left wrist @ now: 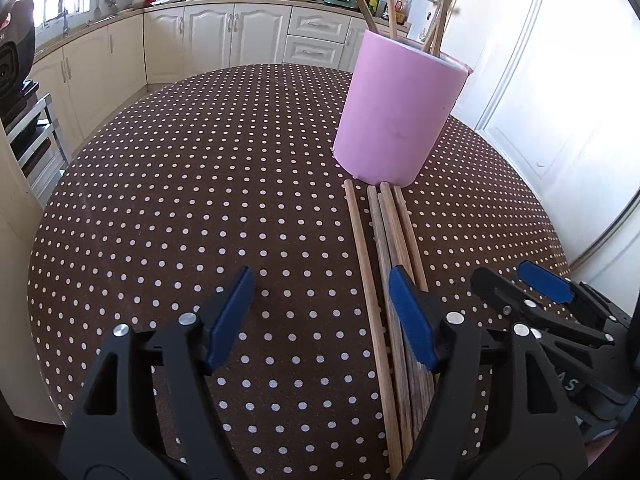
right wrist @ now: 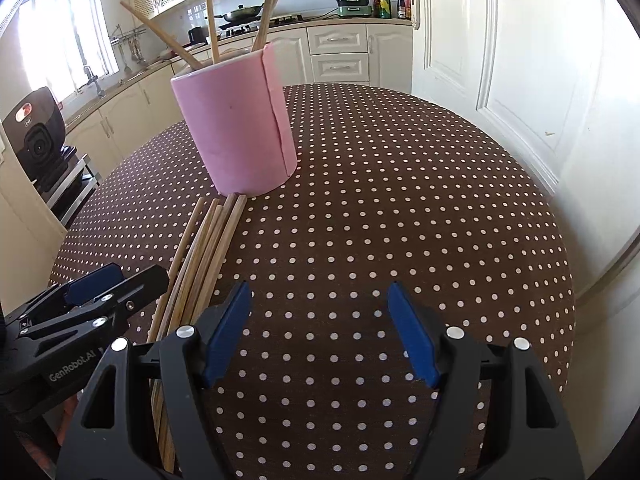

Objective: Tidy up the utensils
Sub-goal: 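Move the open left tool down onto the row of wooden chopsticks, then close the left tool on one wooden chopstick and lift it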

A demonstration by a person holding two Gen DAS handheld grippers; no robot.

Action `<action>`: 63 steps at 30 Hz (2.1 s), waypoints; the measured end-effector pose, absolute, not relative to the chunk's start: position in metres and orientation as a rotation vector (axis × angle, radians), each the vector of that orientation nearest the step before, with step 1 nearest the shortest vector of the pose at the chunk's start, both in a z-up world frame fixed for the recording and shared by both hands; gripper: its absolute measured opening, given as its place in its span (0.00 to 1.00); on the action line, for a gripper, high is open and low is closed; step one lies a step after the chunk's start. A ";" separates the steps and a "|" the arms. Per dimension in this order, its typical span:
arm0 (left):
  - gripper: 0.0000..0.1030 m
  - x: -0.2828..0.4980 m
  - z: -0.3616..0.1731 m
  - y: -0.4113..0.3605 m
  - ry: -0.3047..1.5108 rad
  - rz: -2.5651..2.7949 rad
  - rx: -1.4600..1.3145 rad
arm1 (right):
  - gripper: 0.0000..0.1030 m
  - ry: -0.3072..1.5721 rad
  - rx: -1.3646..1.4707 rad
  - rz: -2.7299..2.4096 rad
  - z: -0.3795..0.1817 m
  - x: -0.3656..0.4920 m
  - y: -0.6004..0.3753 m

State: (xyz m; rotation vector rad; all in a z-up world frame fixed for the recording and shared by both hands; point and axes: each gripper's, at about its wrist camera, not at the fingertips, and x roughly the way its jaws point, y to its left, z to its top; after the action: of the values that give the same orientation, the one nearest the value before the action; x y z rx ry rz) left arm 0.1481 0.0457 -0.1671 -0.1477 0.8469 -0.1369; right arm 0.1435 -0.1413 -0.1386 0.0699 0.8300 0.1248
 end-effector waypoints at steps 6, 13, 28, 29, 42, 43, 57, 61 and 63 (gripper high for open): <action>0.67 0.153 -0.167 0.038 0.857 -0.116 -0.115 | 0.66 0.810 0.087 0.115 -0.133 0.142 -0.153; 0.67 0.157 -0.169 0.030 0.878 -0.042 -0.073 | 0.66 0.792 0.115 0.102 -0.129 0.140 -0.174; 0.39 0.143 -0.173 0.013 0.851 -0.062 0.018 | 0.67 0.791 0.141 0.128 -0.126 0.137 -0.177; 0.34 0.142 -0.173 0.016 0.849 -0.074 0.001 | 0.67 0.790 0.139 0.134 -0.126 0.137 -0.175; 0.07 0.131 -0.171 0.043 0.840 -0.130 -0.066 | 0.67 0.806 0.062 0.193 -0.129 0.140 -0.133; 0.06 0.128 -0.172 0.045 0.841 -0.138 -0.065 | 0.67 0.812 0.051 0.194 -0.130 0.141 -0.129; 0.07 0.135 -0.169 0.060 0.849 -0.177 -0.081 | 0.67 0.864 -0.034 0.199 -0.141 0.159 -0.098; 0.07 0.144 -0.167 0.065 0.856 -0.184 -0.092 | 0.67 0.865 -0.050 0.195 -0.141 0.161 -0.091; 0.07 0.152 -0.166 0.065 0.861 -0.184 -0.098 | 0.67 0.869 -0.057 0.192 -0.142 0.163 -0.088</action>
State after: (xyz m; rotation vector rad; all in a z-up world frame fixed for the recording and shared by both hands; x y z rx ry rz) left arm 0.1517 0.0647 -0.1660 -0.0979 0.8606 -0.1842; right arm 0.1631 -0.0877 -0.1417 -0.0567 0.8691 0.1924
